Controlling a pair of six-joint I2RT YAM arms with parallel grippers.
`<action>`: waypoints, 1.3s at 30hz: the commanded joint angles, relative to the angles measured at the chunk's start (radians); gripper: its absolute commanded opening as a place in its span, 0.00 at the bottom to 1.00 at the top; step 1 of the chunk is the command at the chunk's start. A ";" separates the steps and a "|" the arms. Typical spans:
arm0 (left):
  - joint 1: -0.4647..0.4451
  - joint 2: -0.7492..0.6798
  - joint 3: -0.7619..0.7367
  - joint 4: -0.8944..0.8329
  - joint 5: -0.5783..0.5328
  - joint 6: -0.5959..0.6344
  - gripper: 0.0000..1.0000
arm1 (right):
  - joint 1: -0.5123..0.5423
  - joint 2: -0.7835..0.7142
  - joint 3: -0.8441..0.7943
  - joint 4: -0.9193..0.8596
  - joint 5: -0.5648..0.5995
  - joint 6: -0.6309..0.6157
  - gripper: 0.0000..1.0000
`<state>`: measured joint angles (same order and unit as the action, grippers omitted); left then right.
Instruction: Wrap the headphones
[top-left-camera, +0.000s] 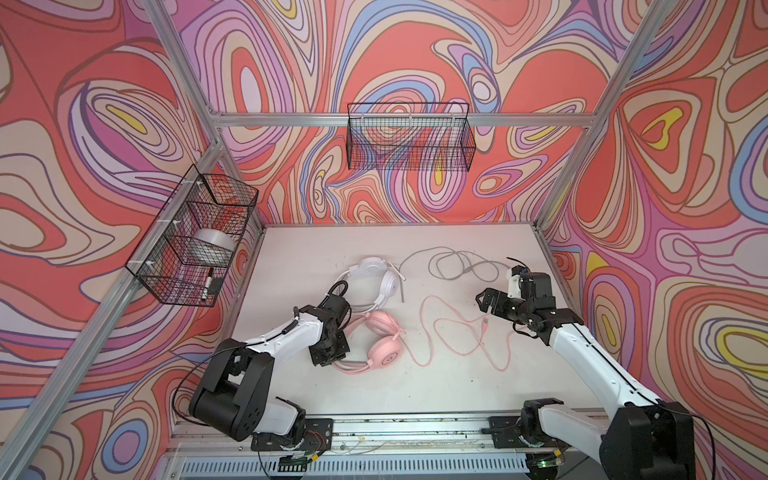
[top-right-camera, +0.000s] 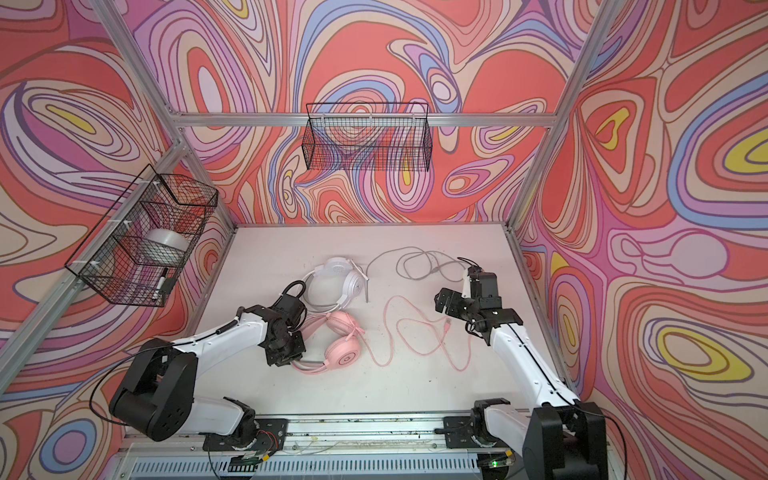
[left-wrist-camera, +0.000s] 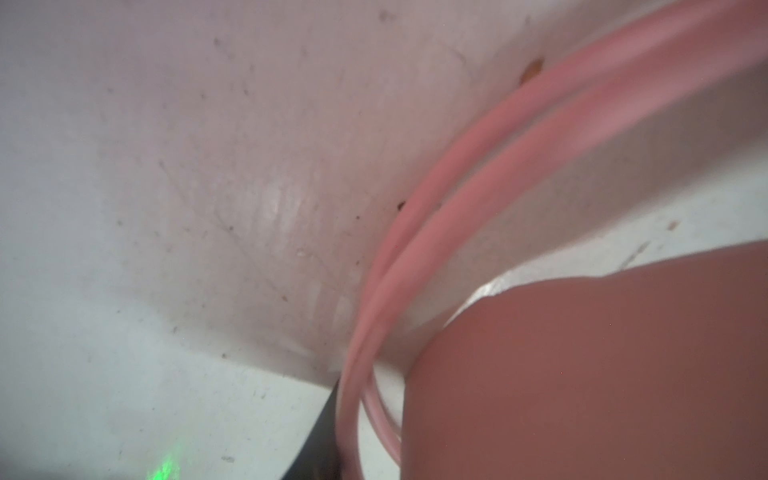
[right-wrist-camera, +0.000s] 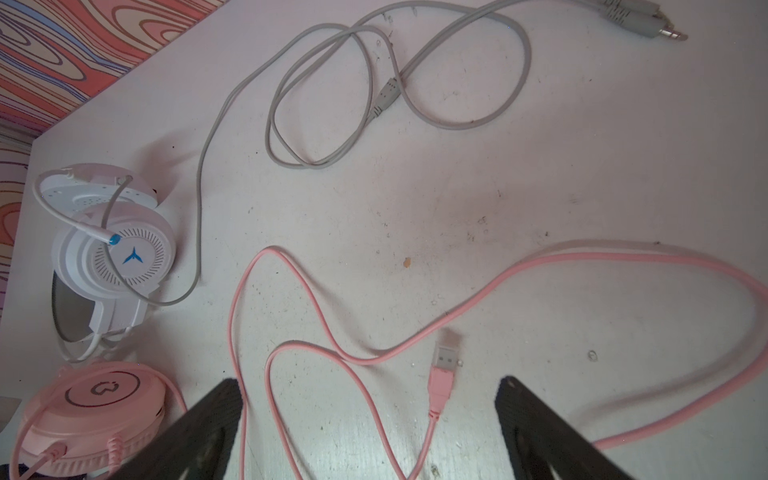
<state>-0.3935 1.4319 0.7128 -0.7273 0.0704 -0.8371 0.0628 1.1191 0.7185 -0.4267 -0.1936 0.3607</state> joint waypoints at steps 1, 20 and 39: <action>-0.004 0.038 0.003 0.003 0.022 -0.027 0.15 | 0.008 -0.028 -0.020 0.011 0.019 0.002 0.99; -0.005 -0.154 0.242 -0.193 0.065 0.244 0.00 | 0.046 0.004 -0.015 -0.037 -0.119 -0.030 0.93; -0.004 -0.303 0.354 -0.163 0.143 0.347 0.00 | 0.263 0.094 -0.112 0.165 -0.167 0.213 0.91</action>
<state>-0.3939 1.1687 1.0199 -0.9157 0.1585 -0.4999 0.3054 1.1942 0.6174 -0.3153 -0.3626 0.5201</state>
